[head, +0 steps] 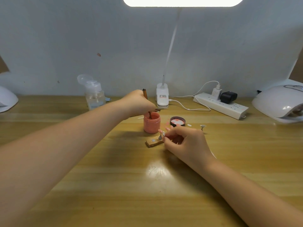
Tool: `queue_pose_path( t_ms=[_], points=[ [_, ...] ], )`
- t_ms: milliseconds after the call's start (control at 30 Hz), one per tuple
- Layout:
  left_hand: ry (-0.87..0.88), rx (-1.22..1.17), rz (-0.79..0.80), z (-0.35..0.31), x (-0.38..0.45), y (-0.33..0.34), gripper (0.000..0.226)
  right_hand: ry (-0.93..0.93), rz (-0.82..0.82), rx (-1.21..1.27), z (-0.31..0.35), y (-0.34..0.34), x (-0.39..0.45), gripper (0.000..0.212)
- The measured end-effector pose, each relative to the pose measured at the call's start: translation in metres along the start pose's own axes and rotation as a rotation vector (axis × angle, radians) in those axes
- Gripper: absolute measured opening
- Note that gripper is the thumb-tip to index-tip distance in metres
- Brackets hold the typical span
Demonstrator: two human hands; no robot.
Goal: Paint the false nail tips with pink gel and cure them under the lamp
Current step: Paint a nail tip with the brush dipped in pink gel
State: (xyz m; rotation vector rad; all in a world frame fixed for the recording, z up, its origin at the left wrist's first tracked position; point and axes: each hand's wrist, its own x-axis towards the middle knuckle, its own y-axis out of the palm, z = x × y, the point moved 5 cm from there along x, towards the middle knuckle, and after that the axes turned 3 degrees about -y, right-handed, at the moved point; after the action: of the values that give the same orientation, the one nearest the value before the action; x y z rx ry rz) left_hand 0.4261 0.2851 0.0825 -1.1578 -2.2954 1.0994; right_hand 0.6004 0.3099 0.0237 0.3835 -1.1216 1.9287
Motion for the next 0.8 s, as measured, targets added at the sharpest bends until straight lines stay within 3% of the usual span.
queue_pose_path(
  t_ms=[200, 367, 600, 800],
  points=[
    [-0.142, -0.393, -0.101, 0.019, -0.001, -0.02, 0.015, 0.028, -0.019, 0.048, -0.002, -0.002, 0.0, 0.005],
    [-0.267, -0.754, -0.093, 0.056, -0.011, -0.023, 0.021, 0.049, 0.011, 0.046, -0.002, -0.001, 0.001, 0.005],
    [-0.272, -0.905, -0.181, 0.08, -0.017, -0.029, 0.017, 0.06, 0.013, 0.047, -0.002, -0.002, 0.001, 0.005],
    [-0.259, -0.986, -0.094, 0.073, -0.02, -0.013, 0.018, 0.06, 0.0, 0.056, -0.002, -0.003, 0.001, 0.005]
  ],
)
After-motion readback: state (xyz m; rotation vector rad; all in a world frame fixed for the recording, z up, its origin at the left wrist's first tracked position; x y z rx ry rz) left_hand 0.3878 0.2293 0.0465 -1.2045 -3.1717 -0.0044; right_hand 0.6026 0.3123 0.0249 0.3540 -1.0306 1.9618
